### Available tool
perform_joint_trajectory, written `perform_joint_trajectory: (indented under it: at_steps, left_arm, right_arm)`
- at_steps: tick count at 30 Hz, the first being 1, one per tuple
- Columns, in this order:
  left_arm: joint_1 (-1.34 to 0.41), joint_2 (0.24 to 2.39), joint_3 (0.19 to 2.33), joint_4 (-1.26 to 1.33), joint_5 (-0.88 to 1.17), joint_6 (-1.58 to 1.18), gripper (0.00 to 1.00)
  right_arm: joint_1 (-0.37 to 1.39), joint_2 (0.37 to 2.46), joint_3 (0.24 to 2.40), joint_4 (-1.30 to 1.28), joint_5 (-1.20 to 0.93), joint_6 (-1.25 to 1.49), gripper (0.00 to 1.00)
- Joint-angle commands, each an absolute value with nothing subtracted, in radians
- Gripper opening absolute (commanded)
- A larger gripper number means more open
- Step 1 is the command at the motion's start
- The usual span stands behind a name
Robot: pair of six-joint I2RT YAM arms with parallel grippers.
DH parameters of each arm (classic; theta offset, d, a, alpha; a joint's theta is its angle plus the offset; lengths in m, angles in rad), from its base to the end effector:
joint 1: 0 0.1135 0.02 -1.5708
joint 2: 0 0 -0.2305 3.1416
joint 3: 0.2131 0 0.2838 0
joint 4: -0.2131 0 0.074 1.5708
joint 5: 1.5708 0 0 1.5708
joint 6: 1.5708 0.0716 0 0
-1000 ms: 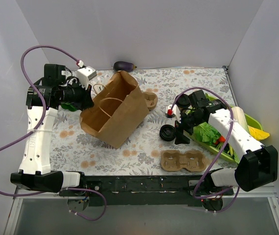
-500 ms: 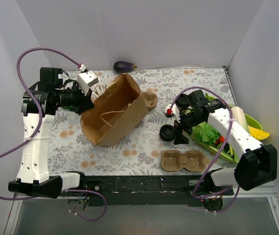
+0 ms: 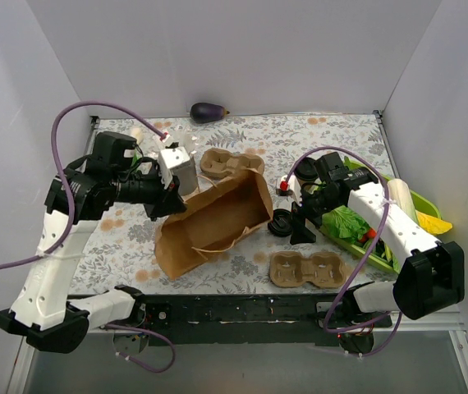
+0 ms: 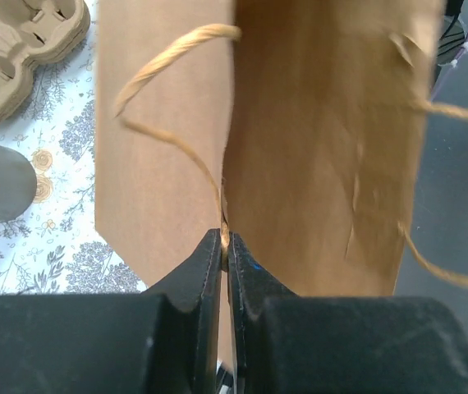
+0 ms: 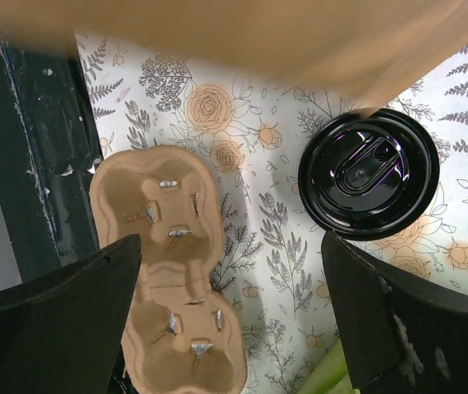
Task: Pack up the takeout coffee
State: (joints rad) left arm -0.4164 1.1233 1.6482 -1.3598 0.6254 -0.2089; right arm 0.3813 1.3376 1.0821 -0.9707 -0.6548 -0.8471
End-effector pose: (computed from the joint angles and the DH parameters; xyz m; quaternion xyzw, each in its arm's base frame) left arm 0.1832 -0.1269 0.4144 0.2020 0.8716 -0.3784 0.2374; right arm 0.2571 0.1500 0.2026 -0.5827 0.7306 0.2708 0.2311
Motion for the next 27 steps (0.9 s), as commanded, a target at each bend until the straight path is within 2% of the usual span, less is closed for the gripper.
perform_joint_trajectory:
  at_steps: [1,9,13,18,25,27]
  left_arm:
    - [-0.434,1.158,1.675,-1.390,0.612,-0.245,0.00]
    - [-0.472,1.166,1.657,-1.391,0.575,-0.279,0.00]
    - [-0.472,1.207,1.680,-1.388,0.563,-0.255,0.00]
    - [-0.472,1.206,1.680,-1.388,0.535,-0.221,0.00]
    - [-0.472,1.212,1.671,-1.384,0.439,-0.190,0.00]
    - [-0.472,1.230,1.683,-1.384,0.402,-0.183,0.08]
  right_arm:
    - [0.383,1.325,1.100,-0.994,-0.673,-0.853,0.98]
    - [0.388,1.318,1.218,-1.008,-0.765,-0.827,0.98]
    - [0.423,1.373,1.230,-0.914,-0.698,-0.779,0.96]
    - [0.446,1.443,1.308,-0.853,-0.623,-0.797,0.90]
    - [0.446,1.489,1.318,-0.844,-0.612,-0.877,0.92]
    - [0.446,1.489,1.299,-0.833,-0.662,-0.900,0.93]
